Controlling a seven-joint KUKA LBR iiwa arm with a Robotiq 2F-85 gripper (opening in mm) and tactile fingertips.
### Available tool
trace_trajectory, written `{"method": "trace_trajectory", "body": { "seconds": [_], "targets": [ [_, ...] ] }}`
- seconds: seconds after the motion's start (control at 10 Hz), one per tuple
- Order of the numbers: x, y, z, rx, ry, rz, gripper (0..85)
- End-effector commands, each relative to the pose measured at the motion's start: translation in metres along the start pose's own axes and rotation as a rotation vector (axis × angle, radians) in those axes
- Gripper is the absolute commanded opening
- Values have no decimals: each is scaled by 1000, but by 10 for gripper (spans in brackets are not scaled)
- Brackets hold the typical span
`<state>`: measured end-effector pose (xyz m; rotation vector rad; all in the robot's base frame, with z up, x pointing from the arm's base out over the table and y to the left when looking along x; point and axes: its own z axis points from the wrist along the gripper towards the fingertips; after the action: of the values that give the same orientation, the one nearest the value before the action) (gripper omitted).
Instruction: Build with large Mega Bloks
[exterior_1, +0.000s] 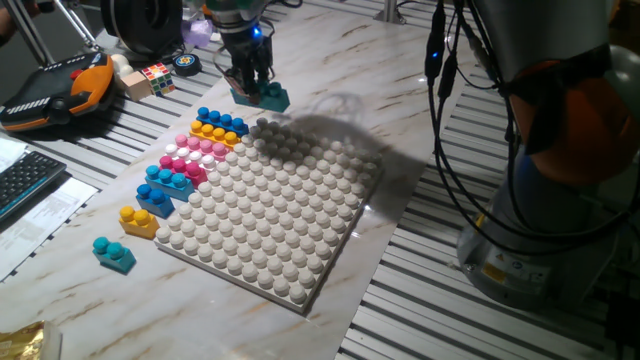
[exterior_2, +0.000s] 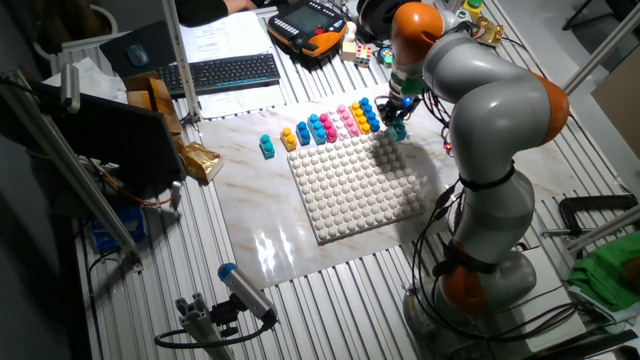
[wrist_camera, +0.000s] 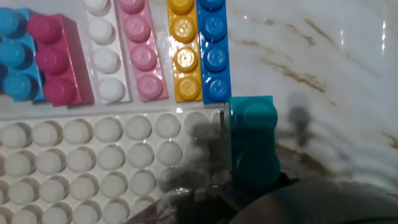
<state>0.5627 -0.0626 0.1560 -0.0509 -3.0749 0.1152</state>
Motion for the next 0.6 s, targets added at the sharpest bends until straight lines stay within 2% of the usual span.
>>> {"method": "trace_trajectory", "body": {
  "seconds": [0.0,0.1,0.4,0.5],
  "targets": [
    [8,1,2,18,-11,-4,7],
    [15,1,5,30,-13,-6,7],
    [28,-2,34,8,-46,-14,7],
    [31,0,37,2,-46,-13,7]
  ]
}}
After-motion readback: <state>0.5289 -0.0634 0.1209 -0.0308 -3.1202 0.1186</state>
